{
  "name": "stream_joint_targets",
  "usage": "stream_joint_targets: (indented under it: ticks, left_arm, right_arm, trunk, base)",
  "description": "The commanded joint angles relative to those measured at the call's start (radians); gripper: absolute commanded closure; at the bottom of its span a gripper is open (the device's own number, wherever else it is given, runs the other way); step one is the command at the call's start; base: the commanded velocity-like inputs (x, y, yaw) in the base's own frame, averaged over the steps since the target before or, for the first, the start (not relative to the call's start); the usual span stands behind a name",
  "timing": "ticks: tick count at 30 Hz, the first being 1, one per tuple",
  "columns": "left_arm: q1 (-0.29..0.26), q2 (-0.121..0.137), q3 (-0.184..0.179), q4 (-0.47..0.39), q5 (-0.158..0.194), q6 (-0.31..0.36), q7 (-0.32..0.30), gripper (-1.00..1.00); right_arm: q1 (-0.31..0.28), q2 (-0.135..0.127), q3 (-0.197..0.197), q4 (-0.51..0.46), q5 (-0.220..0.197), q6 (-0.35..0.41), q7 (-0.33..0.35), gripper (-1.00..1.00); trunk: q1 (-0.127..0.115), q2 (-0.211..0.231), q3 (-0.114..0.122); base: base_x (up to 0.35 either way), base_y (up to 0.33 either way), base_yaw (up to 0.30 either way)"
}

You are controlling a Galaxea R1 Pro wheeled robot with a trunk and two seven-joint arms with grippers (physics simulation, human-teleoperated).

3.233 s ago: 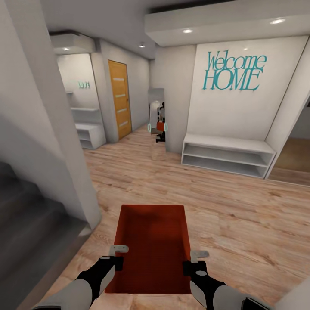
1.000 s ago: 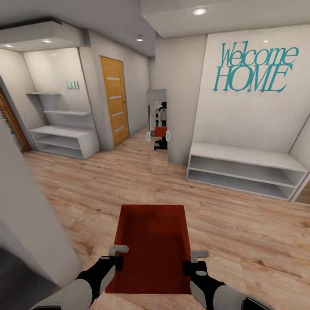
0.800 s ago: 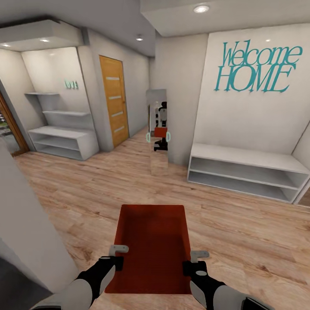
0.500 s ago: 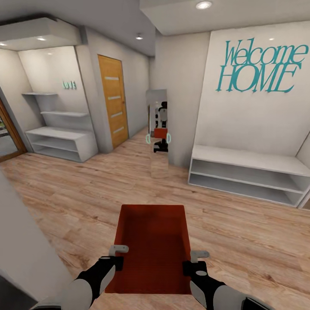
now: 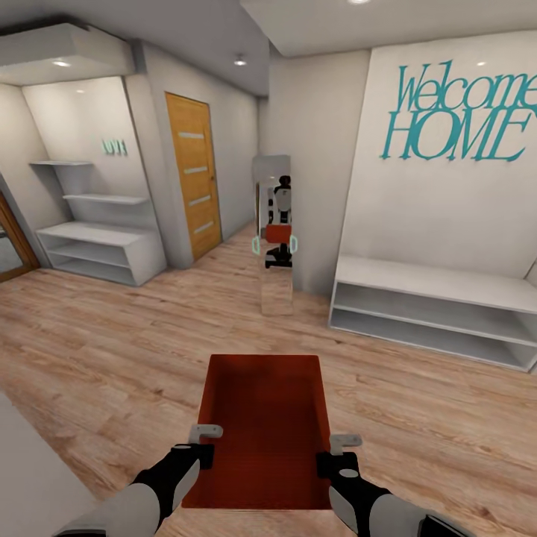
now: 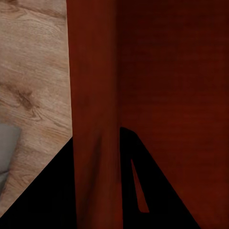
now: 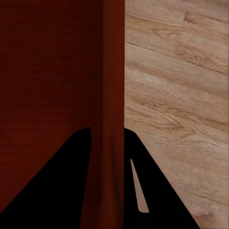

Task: Move the two storage containers from the living room to the garage. In the garage, place one container on the floor and stack the other container on top of it (either order is fine).

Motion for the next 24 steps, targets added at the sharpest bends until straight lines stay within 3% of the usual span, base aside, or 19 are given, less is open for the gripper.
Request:
stream_joint_targets:
  ticks: [1,24]
  left_arm:
    - [0.000,0.000,-0.016,0.002,0.000,0.007,0.007,1.00]
    - [0.000,0.000,-0.016,0.001,0.000,0.007,0.007,1.00]
  right_arm:
    - [-0.001,-0.008,-0.003,0.000,-0.008,-0.007,-0.017,1.00]
    - [-0.001,-0.008,-0.003,0.000,-0.008,-0.007,-0.017,1.00]
  trunk:
    - [0.001,-0.001,-0.002]
    - [0.001,-0.001,-0.002]
  base:
    - [0.322,0.000,0.000]
    - [0.322,0.000,0.000]
